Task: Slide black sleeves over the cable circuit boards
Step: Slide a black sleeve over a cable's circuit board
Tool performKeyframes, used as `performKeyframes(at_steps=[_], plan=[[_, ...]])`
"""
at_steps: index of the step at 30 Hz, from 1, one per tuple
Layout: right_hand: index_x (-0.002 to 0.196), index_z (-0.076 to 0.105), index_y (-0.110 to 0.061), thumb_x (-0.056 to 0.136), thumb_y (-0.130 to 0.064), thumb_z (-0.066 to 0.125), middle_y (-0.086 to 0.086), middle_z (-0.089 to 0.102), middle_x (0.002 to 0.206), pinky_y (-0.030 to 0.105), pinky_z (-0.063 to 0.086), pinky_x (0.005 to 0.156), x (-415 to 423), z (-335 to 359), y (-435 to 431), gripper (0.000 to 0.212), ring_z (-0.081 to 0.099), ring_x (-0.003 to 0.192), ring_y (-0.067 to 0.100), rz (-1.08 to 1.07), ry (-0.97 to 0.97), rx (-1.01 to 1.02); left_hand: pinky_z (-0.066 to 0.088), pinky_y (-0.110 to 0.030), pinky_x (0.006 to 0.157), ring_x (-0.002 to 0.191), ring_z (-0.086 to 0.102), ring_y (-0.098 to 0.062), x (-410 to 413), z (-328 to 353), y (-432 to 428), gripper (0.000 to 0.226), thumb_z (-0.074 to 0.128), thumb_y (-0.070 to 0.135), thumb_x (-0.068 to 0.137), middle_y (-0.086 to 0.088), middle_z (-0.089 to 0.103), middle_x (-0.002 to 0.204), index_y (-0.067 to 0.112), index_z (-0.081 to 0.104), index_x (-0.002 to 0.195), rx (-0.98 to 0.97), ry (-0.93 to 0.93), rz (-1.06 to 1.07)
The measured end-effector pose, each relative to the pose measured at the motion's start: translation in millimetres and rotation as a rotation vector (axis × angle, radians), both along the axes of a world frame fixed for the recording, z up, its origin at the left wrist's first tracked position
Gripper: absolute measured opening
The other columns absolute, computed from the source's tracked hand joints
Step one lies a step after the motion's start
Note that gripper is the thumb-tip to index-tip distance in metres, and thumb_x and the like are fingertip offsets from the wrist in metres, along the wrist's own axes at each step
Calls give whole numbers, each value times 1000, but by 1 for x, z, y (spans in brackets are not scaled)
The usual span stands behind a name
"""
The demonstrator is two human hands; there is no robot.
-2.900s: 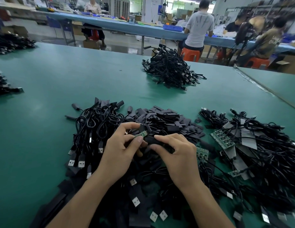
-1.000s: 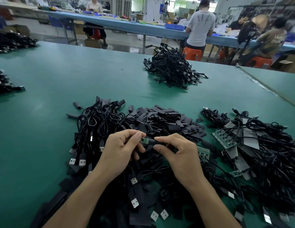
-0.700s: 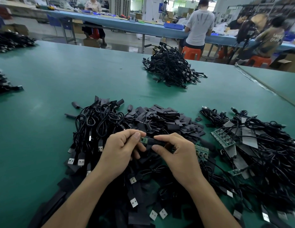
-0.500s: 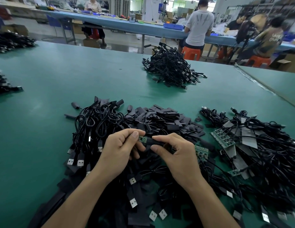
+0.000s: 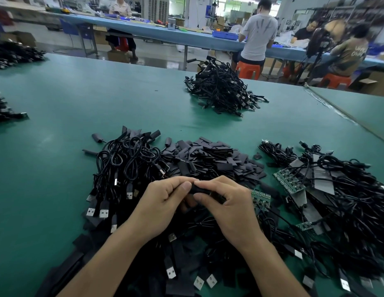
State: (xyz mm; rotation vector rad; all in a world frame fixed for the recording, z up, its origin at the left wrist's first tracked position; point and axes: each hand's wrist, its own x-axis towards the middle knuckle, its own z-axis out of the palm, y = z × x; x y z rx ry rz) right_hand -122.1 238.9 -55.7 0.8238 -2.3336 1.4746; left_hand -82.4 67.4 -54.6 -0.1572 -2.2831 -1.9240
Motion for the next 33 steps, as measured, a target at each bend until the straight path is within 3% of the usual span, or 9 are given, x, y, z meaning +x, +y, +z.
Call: performKeyframes(at_steps=[5,9,13,17,22,33], plan=[[103,78,-19,79,-15,81,-13,70,92,10,47,76,0,0,-1,24,66,86,2,-62,35,15,53,-21,61,75,70,-16,-2,-1,-4,23,62,15,97,2,73,86,29,69,113,-17,12,90],[106,77,-19,80,-15,81,-14,69,92,8,46,76,1,1,-1,27,66,87,1,-97,35,5,56,-23,60,77,72,-16,-3,-2,-6,16,73,10,88,0,74,86,23,72,98,54,27,143],[107,76,-23,77,-20,84,-16,71,95,8,47,81,2,2,0,31,65,91,-3,-149,32,9,56,-21,63,74,72,-14,-5,-5,-6,18,73,6,88,0,75,79,23,75,92,25,61,179],[99,78,-23,75,-21,85,-18,72,89,11,49,78,3,3,0,25,66,86,-4,-158,21,21,55,-17,64,73,72,-8,-5,-8,-5,29,72,7,89,8,75,77,36,74,91,-73,105,219],[97,79,-21,75,-22,85,-17,73,88,12,50,78,3,3,-1,22,67,86,-4,-167,26,39,55,-13,63,76,71,-4,-5,-6,-5,31,74,8,87,19,73,87,38,75,94,-144,203,241],[101,77,-23,80,-29,82,-17,71,89,15,49,78,3,1,-1,23,65,86,-3,-157,71,148,54,-14,69,73,72,-6,-6,-11,-10,38,73,6,88,15,74,79,44,72,91,-194,190,203]])
